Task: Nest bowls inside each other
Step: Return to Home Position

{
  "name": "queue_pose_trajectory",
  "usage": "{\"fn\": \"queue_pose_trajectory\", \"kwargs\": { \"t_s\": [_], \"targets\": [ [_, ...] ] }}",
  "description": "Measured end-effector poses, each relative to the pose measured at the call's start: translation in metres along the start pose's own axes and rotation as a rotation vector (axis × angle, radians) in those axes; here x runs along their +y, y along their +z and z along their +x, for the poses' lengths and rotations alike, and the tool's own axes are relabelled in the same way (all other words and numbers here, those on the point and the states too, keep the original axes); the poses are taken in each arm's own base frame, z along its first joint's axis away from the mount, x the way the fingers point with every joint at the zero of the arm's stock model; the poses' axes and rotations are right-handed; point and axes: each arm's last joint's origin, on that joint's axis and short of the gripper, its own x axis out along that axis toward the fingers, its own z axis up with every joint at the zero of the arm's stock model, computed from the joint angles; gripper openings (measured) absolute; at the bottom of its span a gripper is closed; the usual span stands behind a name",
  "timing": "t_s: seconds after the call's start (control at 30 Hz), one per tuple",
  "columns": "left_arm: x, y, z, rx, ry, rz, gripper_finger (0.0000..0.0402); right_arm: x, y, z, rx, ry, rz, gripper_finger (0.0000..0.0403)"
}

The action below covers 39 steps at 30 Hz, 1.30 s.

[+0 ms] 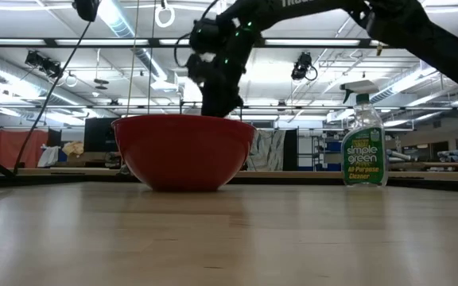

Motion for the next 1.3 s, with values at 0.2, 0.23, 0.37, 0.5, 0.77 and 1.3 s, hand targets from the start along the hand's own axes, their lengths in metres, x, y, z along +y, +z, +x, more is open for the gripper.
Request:
{"fn": "queue_pose_trajectory", "kwargs": {
  "t_s": [0.2,0.23,0.37,0.5,0.77,1.3],
  "targets": [
    [0.007,-0.002,-0.009,0.038,0.036,0.014,0.0187,0.007,0.003,-0.049,-0.125,-0.010,-0.033,0.0193],
    [0.008,-0.002,-0.010,0.044,0.041,0.018,0.0182,0.010,0.002,-0.056,-0.143,-0.016,-0.044,0.0193],
    [0.012,-0.004,-0.013,0.057,0.095,0.040,0.0162,0.018,0.001,-0.083,-0.239,-0.017,-0.075,0.0193],
    [0.016,-0.006,-0.014,0.072,0.141,0.060,0.0148,0.027,-0.006,-0.096,-0.341,-0.035,-0.089,0.0193],
    [0.025,-0.007,-0.011,0.102,0.183,0.080,0.0122,0.049,-0.045,-0.101,-0.549,-0.032,-0.066,0.0193],
    [0.047,0.000,-0.004,0.098,0.267,0.130,0.0102,0.022,-0.172,-0.131,-0.759,0.004,0.130,0.0173]
  ]
}}
